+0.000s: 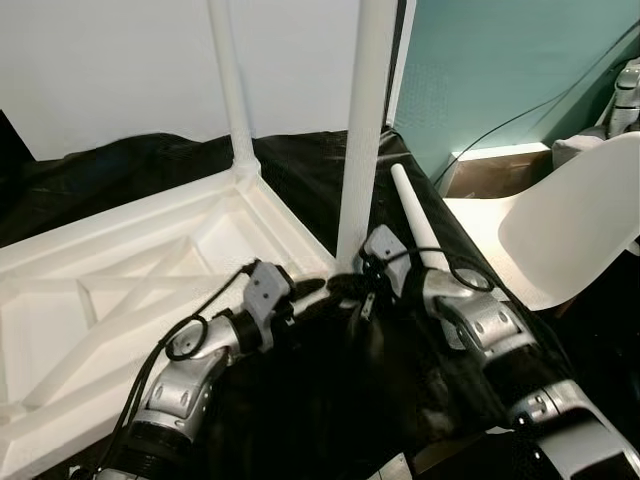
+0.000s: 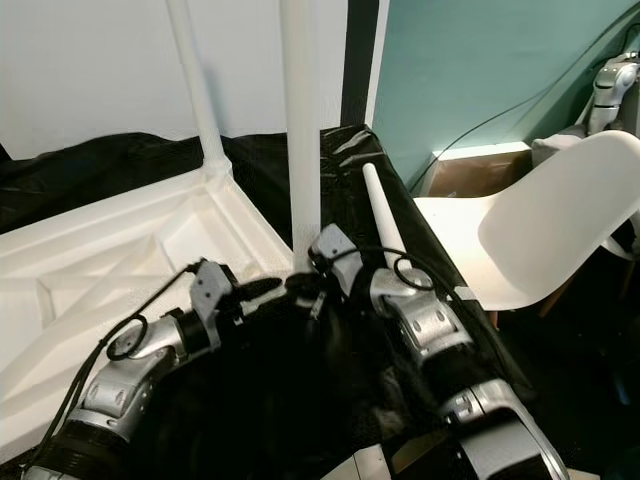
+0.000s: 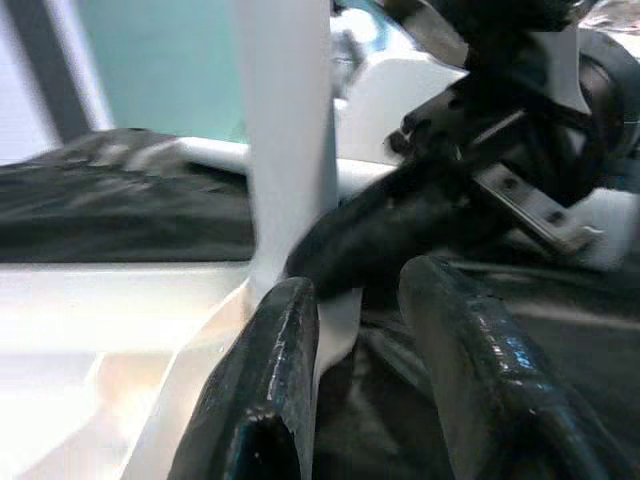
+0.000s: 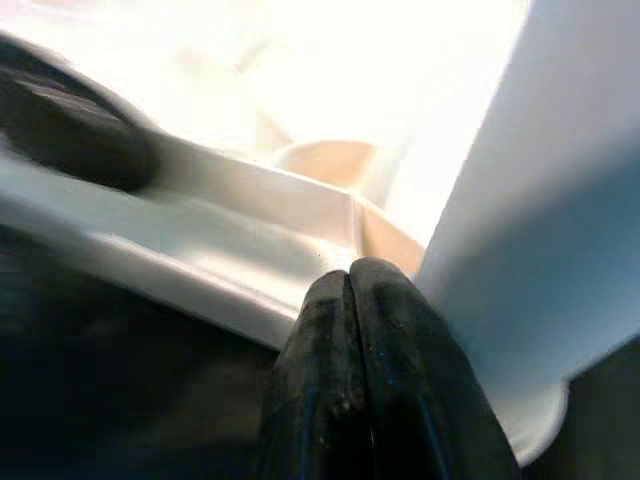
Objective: Building children table
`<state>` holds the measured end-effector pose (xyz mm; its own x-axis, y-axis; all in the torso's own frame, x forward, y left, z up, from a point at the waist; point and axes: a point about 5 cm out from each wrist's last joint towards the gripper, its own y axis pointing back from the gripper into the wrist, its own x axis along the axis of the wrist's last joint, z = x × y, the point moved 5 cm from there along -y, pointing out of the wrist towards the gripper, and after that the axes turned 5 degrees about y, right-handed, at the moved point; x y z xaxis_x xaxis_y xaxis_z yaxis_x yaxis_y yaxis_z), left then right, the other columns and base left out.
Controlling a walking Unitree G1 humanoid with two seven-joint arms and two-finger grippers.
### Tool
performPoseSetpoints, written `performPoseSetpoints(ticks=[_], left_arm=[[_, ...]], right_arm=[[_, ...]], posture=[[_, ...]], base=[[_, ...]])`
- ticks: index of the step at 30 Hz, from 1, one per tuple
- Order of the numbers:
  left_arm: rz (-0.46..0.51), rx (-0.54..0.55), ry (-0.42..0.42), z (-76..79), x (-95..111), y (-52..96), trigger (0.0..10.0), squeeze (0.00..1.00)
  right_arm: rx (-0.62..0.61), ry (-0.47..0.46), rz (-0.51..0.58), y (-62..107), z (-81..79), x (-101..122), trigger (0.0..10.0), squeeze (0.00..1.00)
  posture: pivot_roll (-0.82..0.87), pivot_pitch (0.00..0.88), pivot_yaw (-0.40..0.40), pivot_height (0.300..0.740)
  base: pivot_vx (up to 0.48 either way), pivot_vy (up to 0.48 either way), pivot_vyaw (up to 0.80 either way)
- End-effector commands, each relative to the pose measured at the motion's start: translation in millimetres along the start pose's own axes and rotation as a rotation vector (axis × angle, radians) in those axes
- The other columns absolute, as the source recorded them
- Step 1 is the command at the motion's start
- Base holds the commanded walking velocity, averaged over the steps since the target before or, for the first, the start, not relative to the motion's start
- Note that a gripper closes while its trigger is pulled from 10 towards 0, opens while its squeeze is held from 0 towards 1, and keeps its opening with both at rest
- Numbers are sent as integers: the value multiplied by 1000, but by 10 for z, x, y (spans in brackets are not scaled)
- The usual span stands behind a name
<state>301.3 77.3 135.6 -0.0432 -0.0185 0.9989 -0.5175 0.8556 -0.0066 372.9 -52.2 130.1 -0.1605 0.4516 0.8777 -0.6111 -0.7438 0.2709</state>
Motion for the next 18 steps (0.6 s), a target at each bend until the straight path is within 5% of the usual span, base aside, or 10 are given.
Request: performPoseSetpoints(ticks=[1,4,7,9,11,12,13,18], left_arm=[[20,63,3,-65,24,44,10000,0],[23,70,0,-78,31,52,10000,0],[23,75,-15,-106,41,58,10000,0],[-18,69,-24,-116,-1,66,10000,0],[-36,68,-27,-120,-21,71,10000,0],[-164,42,-39,-117,-178,134,10000,0],[-209,31,-41,-113,-234,165,10000,0],[-387,-43,-22,-48,-457,360,10000,0]], right_arm=[[-129,13,-20,20,202,-25,0,0],[-120,6,-6,2,169,7,0,0],[-6,-28,66,-81,-102,116,0,0],[53,-41,103,-97,-235,172,2941,0],[67,-40,112,-96,-265,184,2941,0],[83,-65,137,-80,-315,218,7176,0],[81,-73,142,-74,-319,224,10000,0],[45,-102,144,-48,-312,212,10000,0]], posture=[[91,0,-48,740],[89,0,-46,740],[79,0,-40,740],[74,0,-37,740],[74,0,-37,740],[65,0,-34,740],[65,0,-34,740],[58,0,-31,740]], base=[[0,0,0],[0,0,0],[0,0,0],[0,0,0],[0,0,0],[0,0,0],[0,0,0],[0,0,0]])
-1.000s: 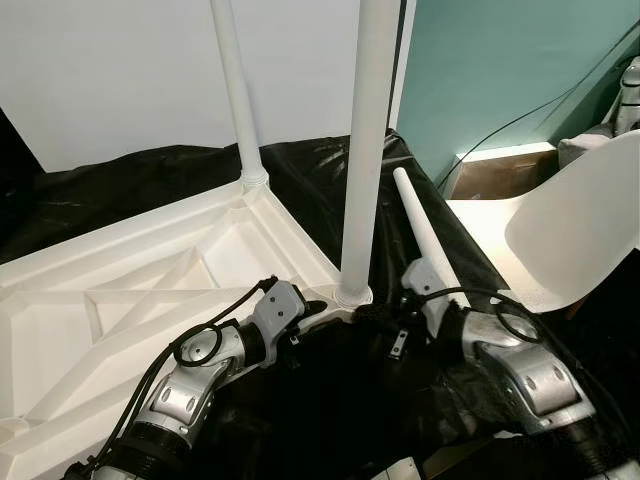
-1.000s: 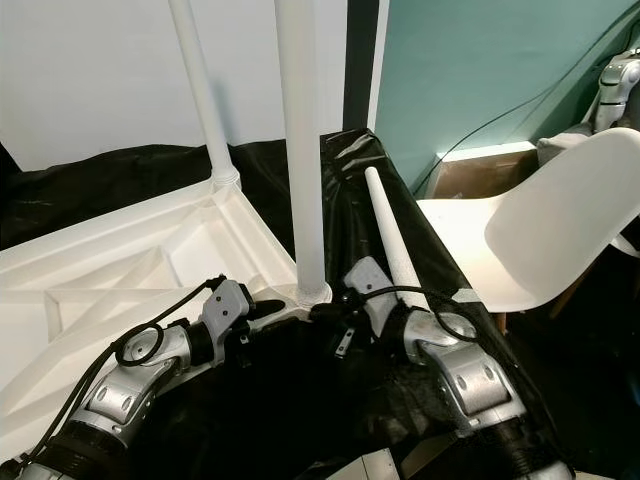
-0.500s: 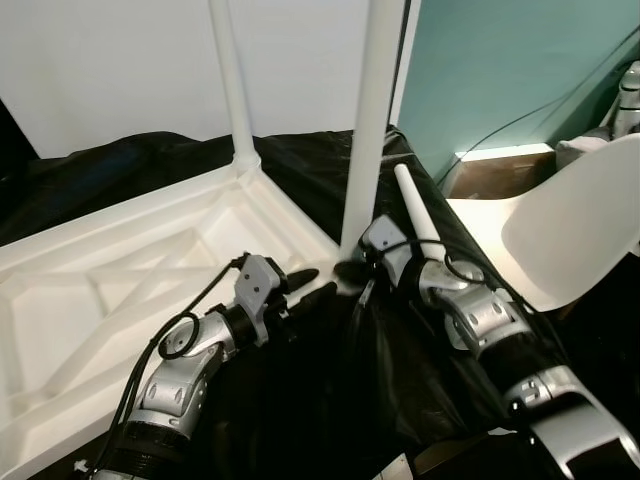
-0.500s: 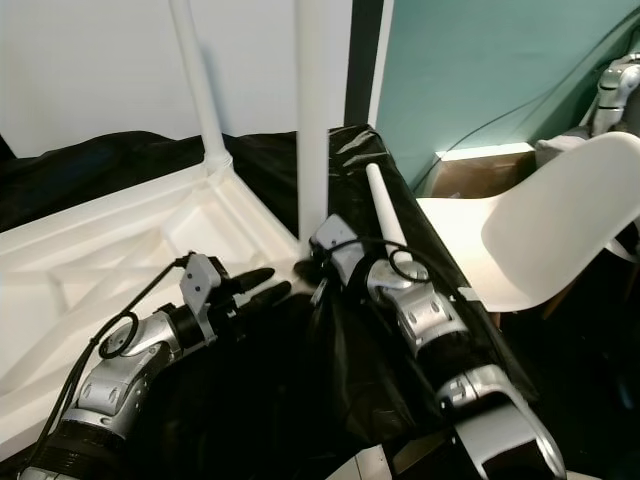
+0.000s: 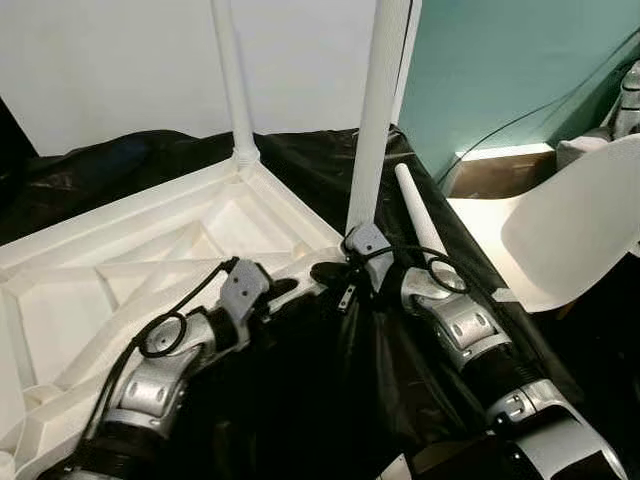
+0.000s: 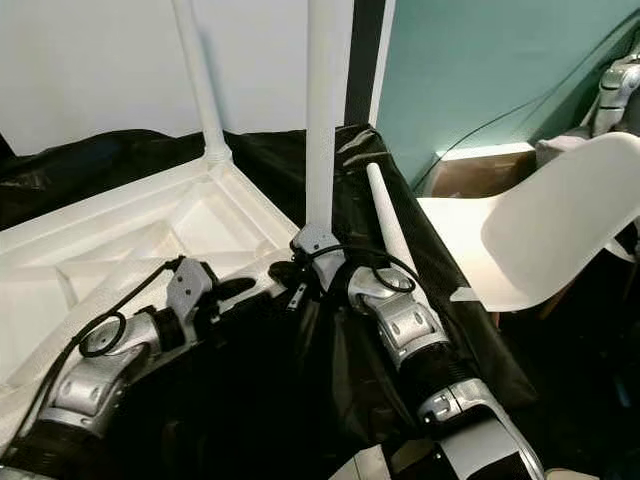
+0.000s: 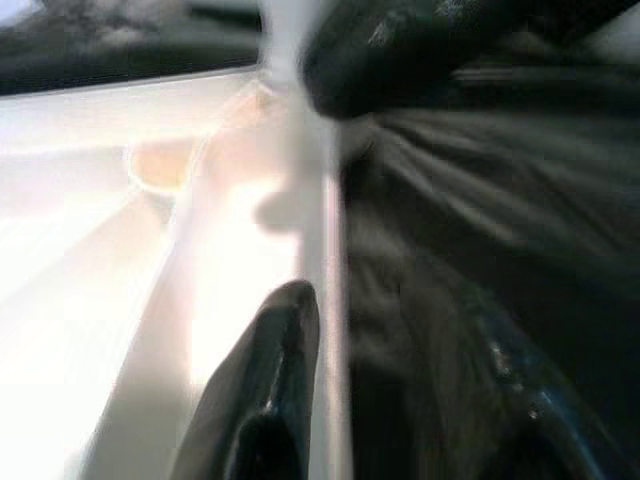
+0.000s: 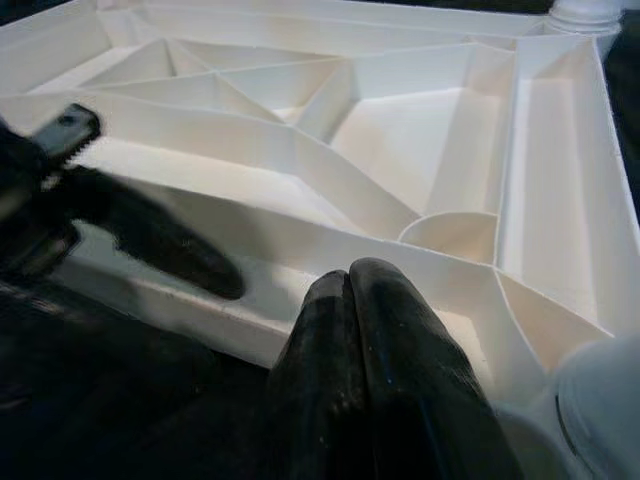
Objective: Building children table
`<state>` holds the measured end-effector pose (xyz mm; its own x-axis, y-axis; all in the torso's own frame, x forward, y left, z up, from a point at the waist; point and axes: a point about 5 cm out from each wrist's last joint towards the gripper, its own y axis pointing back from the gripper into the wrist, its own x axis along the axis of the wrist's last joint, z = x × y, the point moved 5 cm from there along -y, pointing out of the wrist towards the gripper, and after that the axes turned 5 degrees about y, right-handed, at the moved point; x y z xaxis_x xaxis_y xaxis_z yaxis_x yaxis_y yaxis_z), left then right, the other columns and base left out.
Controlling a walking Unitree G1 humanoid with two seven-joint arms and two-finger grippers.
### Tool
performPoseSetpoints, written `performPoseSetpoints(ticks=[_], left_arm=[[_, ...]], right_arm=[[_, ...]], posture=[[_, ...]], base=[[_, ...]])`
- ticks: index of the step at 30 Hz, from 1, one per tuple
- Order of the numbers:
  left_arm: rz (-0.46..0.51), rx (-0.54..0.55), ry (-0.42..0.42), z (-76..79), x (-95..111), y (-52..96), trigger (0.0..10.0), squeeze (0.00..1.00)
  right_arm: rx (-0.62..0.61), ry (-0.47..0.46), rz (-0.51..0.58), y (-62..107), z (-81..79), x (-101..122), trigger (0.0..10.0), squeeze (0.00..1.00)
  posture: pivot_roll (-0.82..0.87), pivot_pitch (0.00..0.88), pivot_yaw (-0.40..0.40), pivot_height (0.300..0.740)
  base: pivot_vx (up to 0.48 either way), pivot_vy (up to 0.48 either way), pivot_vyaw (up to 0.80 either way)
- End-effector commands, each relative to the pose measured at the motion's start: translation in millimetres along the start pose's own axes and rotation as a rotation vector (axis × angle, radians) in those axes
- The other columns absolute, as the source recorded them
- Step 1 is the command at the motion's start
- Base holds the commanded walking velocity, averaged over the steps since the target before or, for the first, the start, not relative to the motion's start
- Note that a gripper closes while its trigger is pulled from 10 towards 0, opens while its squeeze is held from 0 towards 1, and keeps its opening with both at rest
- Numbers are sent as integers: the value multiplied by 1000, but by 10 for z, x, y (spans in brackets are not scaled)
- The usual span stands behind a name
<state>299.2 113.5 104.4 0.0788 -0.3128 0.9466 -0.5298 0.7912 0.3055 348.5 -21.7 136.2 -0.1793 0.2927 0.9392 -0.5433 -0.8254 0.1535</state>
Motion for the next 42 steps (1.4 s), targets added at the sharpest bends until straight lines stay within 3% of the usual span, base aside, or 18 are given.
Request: performPoseSetpoints(ticks=[1,3,6,7,8,9,11,12,15,21,26,36,37,38,39,40,41,42], left_arm=[[-82,-77,23,122,-163,9,10000,0],[-210,-40,29,54,-405,60,10000,0],[-323,-10,36,9,-613,89,10000,0],[-323,-10,36,9,-613,89,10000,0],[-337,-28,46,43,-641,72,9333,0],[-327,-51,64,89,-620,38,1373,0],[-316,-67,77,122,-599,15,1373,0],[-304,-86,90,165,-565,-19,0,0],[-293,-72,100,166,-541,-87,0,0],[-225,164,149,-158,-450,-328,0,0],[-136,264,217,-286,-295,-449,0,0],[-64,432,242,-513,-149,-513,0,0],[-23,434,235,-540,-75,-511,8863,0],[33,413,239,-540,25,-502,10000,0],[109,358,238,-498,160,-480,10000,212],[109,358,238,-498,160,-480,10000,212],[162,306,250,-455,251,-453,10000,1000],[193,253,250,-406,312,-423,10000,1000]], right_arm=[[-13,-19,-4,18,4,-17,10000,0],[-13,-39,7,38,-77,-7,10000,0],[-11,-57,22,54,-138,23,10000,0],[-11,-57,22,54,-138,23,10000,0],[-13,-63,28,58,-146,40,10000,0],[-16,-67,32,63,-145,56,10000,0],[-19,-70,35,67,-144,67,10000,0],[-26,-72,37,73,-135,79,10000,0],[-34,-72,39,83,-121,97,10000,0],[-47,-83,34,117,-134,96,10000,0],[-39,-92,28,128,-180,84,10000,0],[-24,-104,24,139,-227,98,10000,0],[-22,-108,21,141,-236,95,10000,0],[-22,-111,19,142,-244,90,10000,0],[-21,-115,18,141,-250,85,10000,0],[-21,-115,18,141,-250,85,10000,0],[-21,-118,16,141,-255,82,10000,0],[-21,-119,15,138,-258,78,10000,0]], posture=[[58,0,-31,740],[41,0,-18,740],[41,0,-18,740],[41,0,-18,740],[41,0,-18,740],[41,0,-18,740],[41,0,-18,740],[41,0,-18,740],[41,0,-18,740],[23,0,-7,740],[19,0,-5,740],[18,0,-2,740],[19,0,-3,740],[20,0,-4,740],[23,0,-3,740],[23,0,-3,740],[23,0,-3,740],[29,0,-5,740]], base=[[0,0,0],[0,0,0],[0,0,0],[0,0,0],[0,0,0],[0,0,0],[0,0,0],[0,0,0],[0,0,0],[0,0,0],[0,0,0],[0,0,0],[0,0,0],[0,0,0],[0,0,0],[0,0,0],[0,0,0],[0,0,0]])
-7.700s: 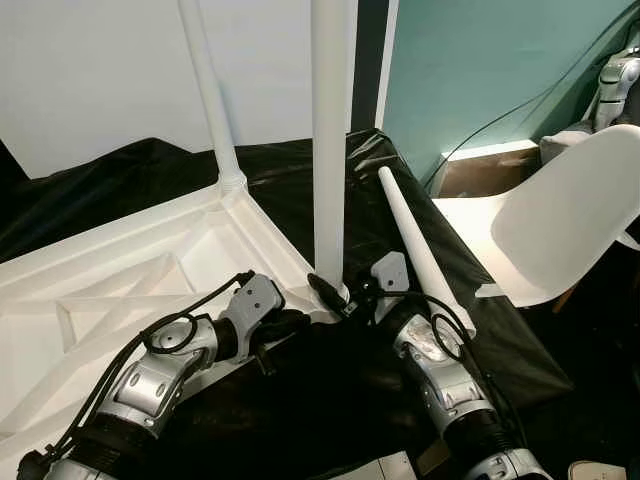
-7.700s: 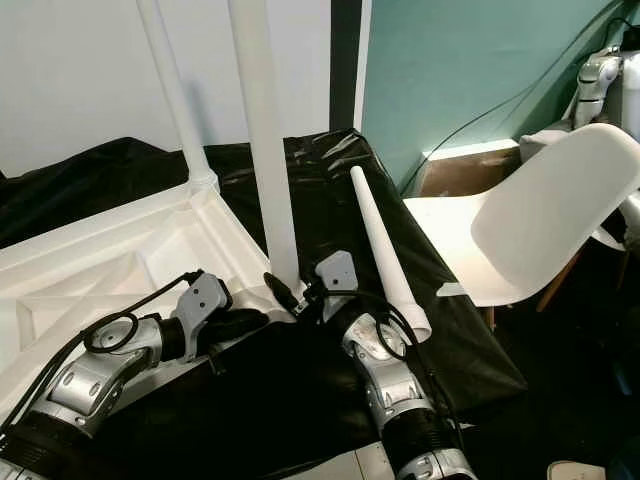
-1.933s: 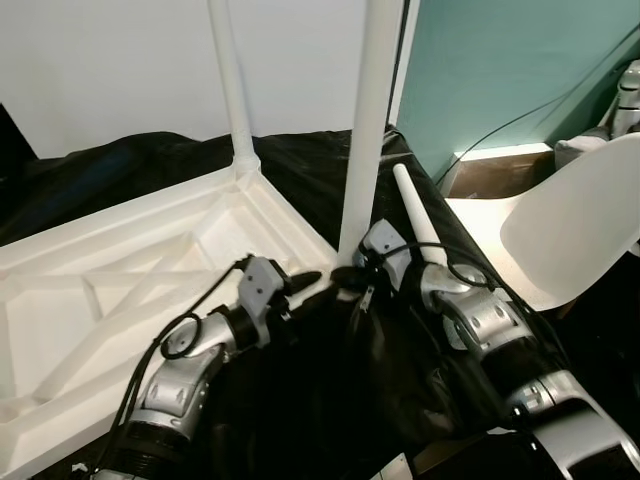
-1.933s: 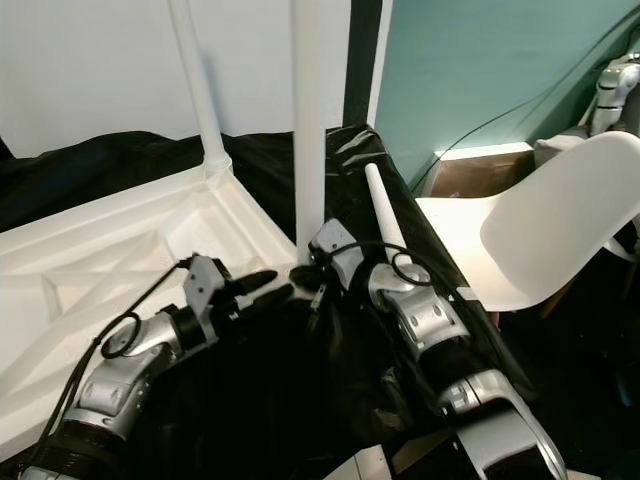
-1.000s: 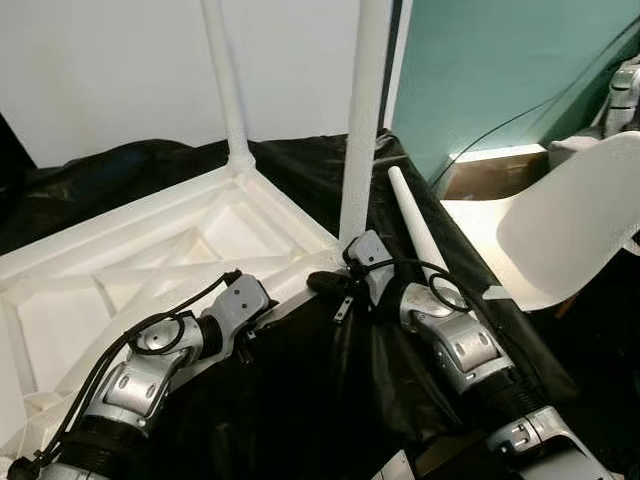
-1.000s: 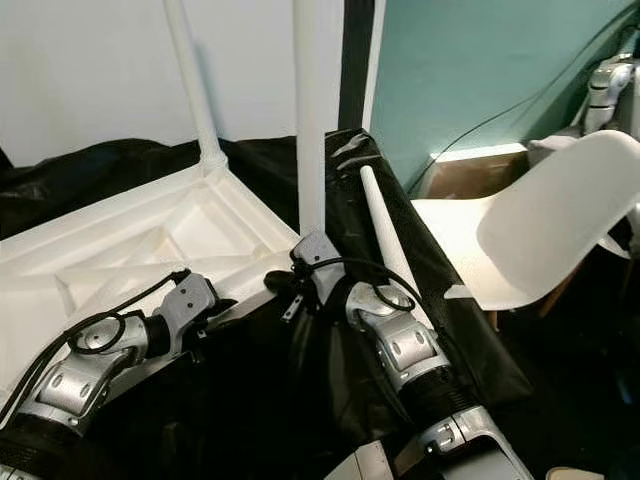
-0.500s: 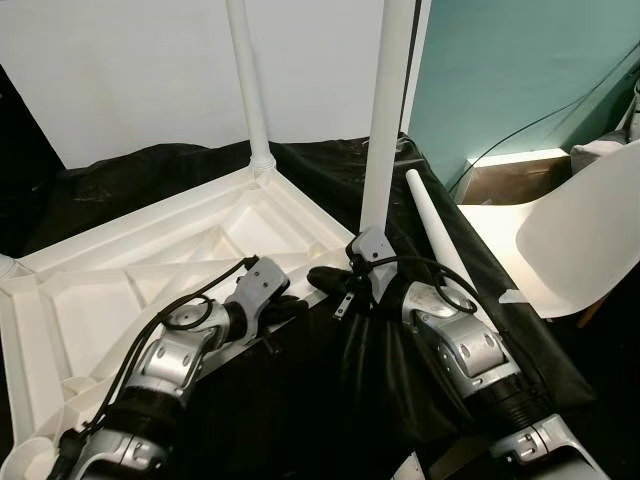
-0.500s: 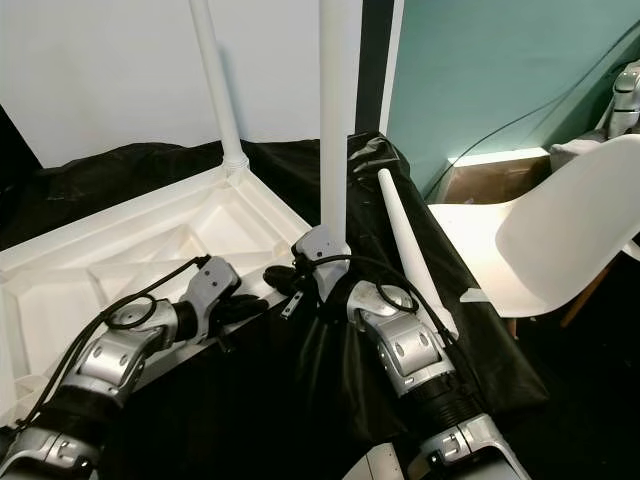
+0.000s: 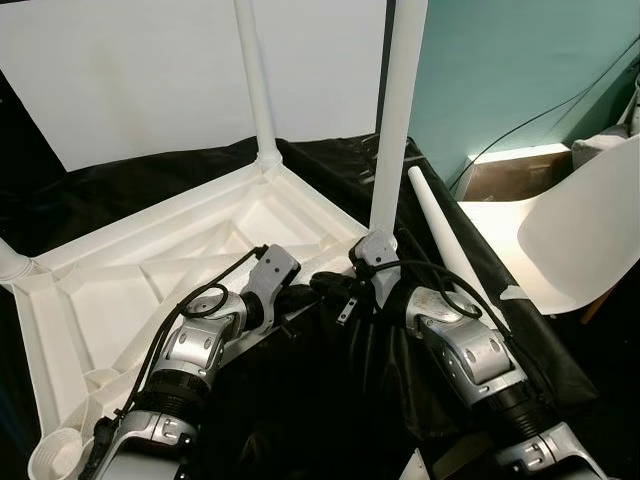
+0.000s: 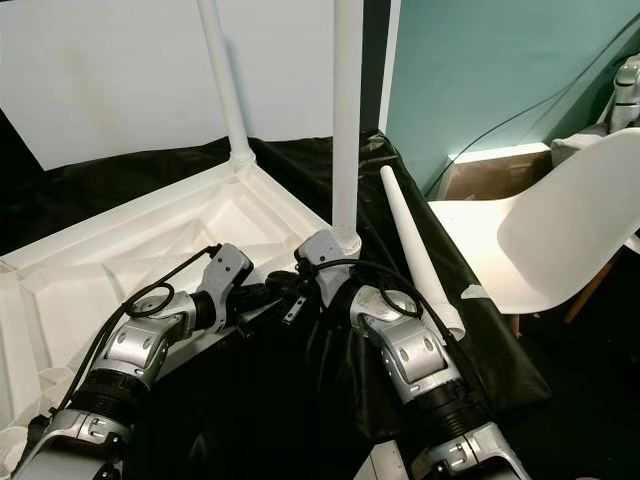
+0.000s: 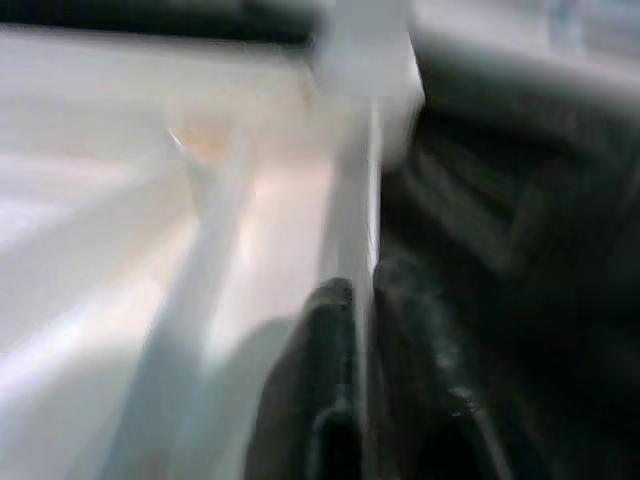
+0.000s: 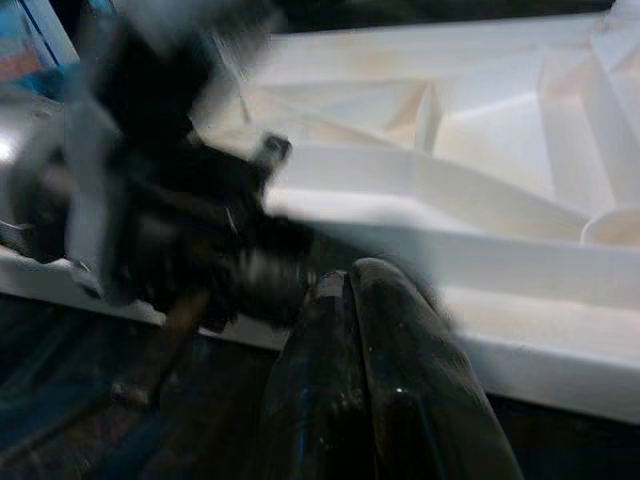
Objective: Building children table
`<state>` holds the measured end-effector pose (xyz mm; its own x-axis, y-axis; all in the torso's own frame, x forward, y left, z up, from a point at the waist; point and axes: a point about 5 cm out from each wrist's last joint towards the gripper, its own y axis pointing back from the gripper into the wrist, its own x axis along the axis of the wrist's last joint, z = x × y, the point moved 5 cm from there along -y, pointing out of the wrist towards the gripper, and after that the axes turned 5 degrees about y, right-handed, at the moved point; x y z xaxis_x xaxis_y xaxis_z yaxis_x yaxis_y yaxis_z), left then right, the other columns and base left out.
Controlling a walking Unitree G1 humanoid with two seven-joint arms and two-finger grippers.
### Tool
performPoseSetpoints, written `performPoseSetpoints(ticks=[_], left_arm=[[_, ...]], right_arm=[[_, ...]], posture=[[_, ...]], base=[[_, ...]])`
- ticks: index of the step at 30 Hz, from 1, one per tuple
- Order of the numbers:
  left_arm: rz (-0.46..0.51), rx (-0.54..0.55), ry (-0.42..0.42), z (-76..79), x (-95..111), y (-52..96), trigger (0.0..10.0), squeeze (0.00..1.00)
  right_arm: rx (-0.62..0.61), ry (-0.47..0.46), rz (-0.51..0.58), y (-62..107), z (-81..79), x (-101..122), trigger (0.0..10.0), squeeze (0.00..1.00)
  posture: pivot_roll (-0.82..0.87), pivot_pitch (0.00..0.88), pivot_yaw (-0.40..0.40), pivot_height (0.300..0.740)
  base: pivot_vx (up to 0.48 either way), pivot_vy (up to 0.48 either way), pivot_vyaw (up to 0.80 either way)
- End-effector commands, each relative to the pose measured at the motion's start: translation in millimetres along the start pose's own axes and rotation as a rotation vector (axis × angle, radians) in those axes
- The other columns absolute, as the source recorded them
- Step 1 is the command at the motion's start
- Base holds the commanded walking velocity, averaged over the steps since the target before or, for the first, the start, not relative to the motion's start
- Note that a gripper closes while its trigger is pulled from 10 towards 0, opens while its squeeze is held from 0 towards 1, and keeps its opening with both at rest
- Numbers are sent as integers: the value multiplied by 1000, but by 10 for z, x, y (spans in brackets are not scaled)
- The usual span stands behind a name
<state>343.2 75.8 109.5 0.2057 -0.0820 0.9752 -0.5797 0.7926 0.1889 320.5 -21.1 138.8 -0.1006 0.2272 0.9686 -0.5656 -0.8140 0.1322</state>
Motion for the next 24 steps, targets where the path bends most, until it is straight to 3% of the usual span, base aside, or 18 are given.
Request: performPoseSetpoints(ticks=[1,6,7,8,10,13,15,22,24], left_arm=[[107,171,3,-165,192,82,10000,1000],[104,49,-36,-23,229,174,10000,1000],[106,31,-34,-15,246,204,10000,929],[108,6,-32,-5,271,248,10000,0],[114,-23,-31,8,298,296,10000,0],[106,-139,-33,16,314,536,10000,0],[36,-169,-23,-28,220,648,10000,0],[-106,-142,-32,-157,47,777,10000,0],[-213,-44,-83,-332,-85,781,10000,0]], right_arm=[[9,-14,-2,-13,-35,-4,10000,0],[13,-14,-5,-24,-46,-6,10000,0],[14,-14,-5,-26,-49,-6,10000,0],[15,-14,-6,-28,-53,-7,10000,0],[16,-15,-7,-29,-58,-7,10000,0],[18,-16,-14,-38,-75,-31,10000,0],[17,-15,-15,-41,-76,-33,10000,0],[9,-15,-16,-38,-67,-37,10000,0],[8,-12,-15,-38,-65,-34,10000,0]], posture=[[29,0,-5,740],[32,0,-6,740],[32,0,-7,740],[33,0,-7,740],[33,0,-7,740],[33,0,-4,740],[29,0,-2,740],[22,0,0,740],[22,0,0,740]], base=[[0,0,0],[0,0,0],[0,0,0],[0,0,0],[0,0,0],[0,0,0],[0,0,0],[0,0,0],[0,0,0]])
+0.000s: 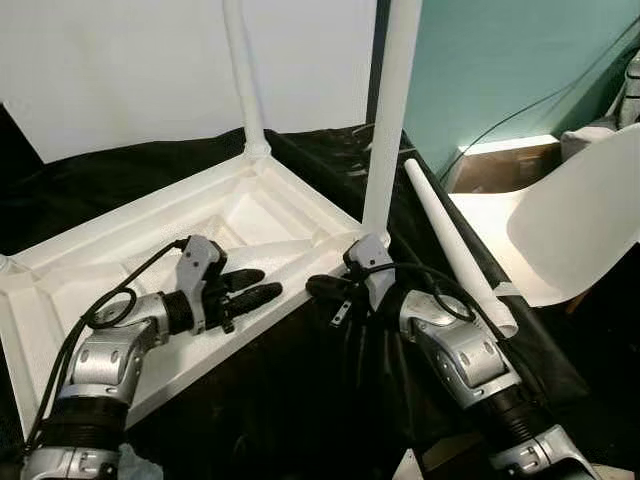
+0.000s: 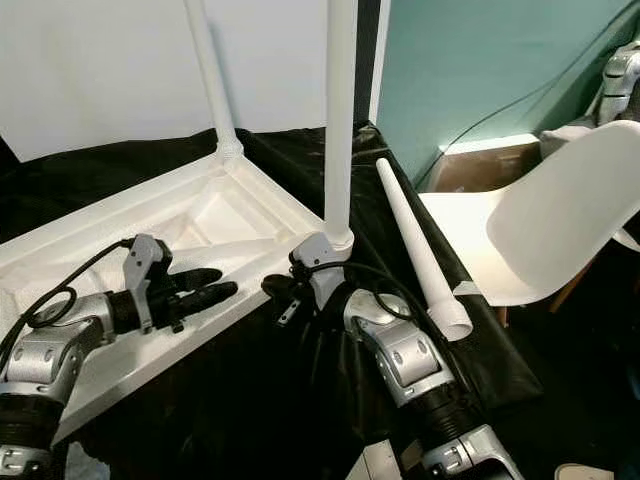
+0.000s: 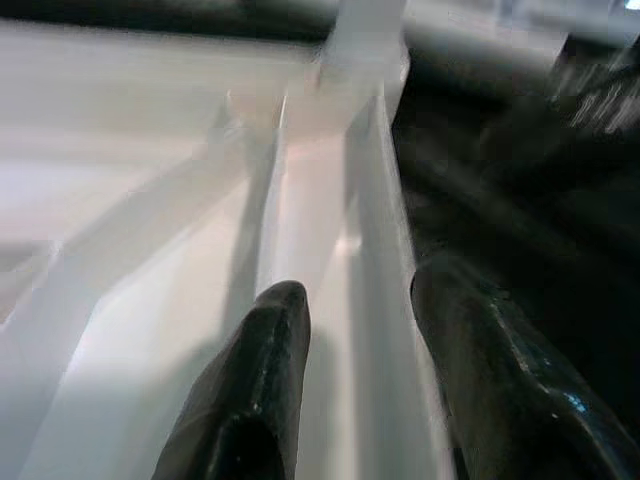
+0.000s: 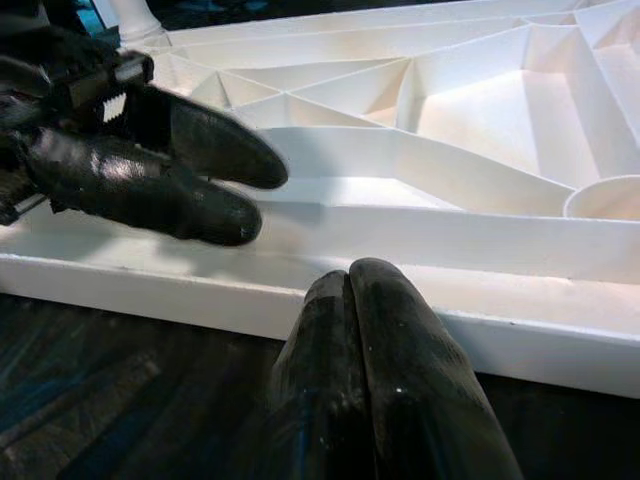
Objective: Building children table
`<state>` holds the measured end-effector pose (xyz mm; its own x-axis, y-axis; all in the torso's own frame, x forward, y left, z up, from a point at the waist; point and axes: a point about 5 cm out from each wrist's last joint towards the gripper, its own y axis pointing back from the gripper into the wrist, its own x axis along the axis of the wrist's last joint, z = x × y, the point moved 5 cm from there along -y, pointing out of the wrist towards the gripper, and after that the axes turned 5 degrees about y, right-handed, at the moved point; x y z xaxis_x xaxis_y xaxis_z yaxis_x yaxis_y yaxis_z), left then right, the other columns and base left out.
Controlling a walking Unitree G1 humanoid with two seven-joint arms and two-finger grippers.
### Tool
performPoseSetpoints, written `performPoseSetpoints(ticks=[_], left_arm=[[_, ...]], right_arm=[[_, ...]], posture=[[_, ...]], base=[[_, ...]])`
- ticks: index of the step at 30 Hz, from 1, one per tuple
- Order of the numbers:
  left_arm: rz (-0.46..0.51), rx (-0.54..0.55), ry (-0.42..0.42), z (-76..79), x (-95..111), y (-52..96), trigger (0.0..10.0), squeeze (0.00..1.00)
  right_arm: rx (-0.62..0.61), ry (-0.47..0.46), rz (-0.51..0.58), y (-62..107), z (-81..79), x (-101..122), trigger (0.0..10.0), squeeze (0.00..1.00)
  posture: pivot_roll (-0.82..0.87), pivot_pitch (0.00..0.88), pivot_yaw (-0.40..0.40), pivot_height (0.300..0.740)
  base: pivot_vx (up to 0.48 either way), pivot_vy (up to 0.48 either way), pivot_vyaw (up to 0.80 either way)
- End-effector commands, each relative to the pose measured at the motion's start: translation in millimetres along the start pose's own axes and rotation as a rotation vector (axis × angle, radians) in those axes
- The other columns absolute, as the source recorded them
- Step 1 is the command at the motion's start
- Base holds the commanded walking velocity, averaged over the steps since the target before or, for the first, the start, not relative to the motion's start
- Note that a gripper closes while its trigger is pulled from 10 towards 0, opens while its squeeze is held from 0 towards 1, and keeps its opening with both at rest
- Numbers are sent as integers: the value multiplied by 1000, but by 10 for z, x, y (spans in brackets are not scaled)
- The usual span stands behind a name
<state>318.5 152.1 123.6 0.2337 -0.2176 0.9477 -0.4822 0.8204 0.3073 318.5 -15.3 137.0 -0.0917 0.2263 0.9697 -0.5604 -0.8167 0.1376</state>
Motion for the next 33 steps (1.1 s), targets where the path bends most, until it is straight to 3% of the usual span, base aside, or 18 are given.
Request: performPoseSetpoints(ticks=[1,2,3,12,15,18,20,22,24,25,28,30,33], left_arm=[[-121,76,-42,-135,-158,-1,10000,0],[-121,76,-42,-135,-158,-1,10000,0],[-160,161,-67,-257,-205,-27,10000,0],[-138,332,-68,-434,-168,-193,10000,0],[-207,460,-63,-563,-253,-231,10000,0],[-230,495,-73,-596,-274,-246,10000,0],[-215,495,-70,-595,-250,-274,10000,0],[-129,479,-58,-573,-106,-343,10000,0],[32,416,-21,-494,174,-404,10000,0],[32,416,-21,-494,174,-404,10000,0],[231,276,14,-313,567,-414,10000,0],[257,243,14,-270,630,-407,10000,0],[203,210,-29,-225,592,-405,10000,0]], right_arm=[[1,-4,-11,1,-14,-32,10000,0],[1,-4,-11,1,-14,-32,10000,0],[0,-2,-9,-1,-18,-29,10000,0],[-3,-4,-6,-6,-37,-22,10000,0],[-3,0,-6,-9,-44,-20,10000,0],[-3,1,-6,-8,-48,-19,10000,0],[-2,1,-7,-8,-52,-19,10000,0],[-2,0,-8,-7,-55,-22,10000,0],[-2,-2,-11,-5,-55,-28,10000,0],[-2,-2,-11,-5,-55,-28,10000,0],[-3,-7,-15,2,-50,-40,10000,0],[-3,-7,-15,3,-50,-42,10000,0],[-2,-7,-17,-1,-50,-46,10000,0]], posture=[[22,0,0,740],[22,0,0,740],[21,0,4,740],[22,0,8,740],[22,0,6,740],[24,0,5,740],[23,0,7,740],[21,0,7,740],[20,0,7,740],[20,0,7,740],[19,0,7,740],[19,0,7,740],[20,0,7,740]], base=[[0,0,0],[0,0,0],[0,0,0],[0,0,0],[0,0,0],[0,0,0],[0,0,0],[0,0,0],[0,0,0],[0,0,0],[0,0,0],[0,0,0],[0,0,0]])
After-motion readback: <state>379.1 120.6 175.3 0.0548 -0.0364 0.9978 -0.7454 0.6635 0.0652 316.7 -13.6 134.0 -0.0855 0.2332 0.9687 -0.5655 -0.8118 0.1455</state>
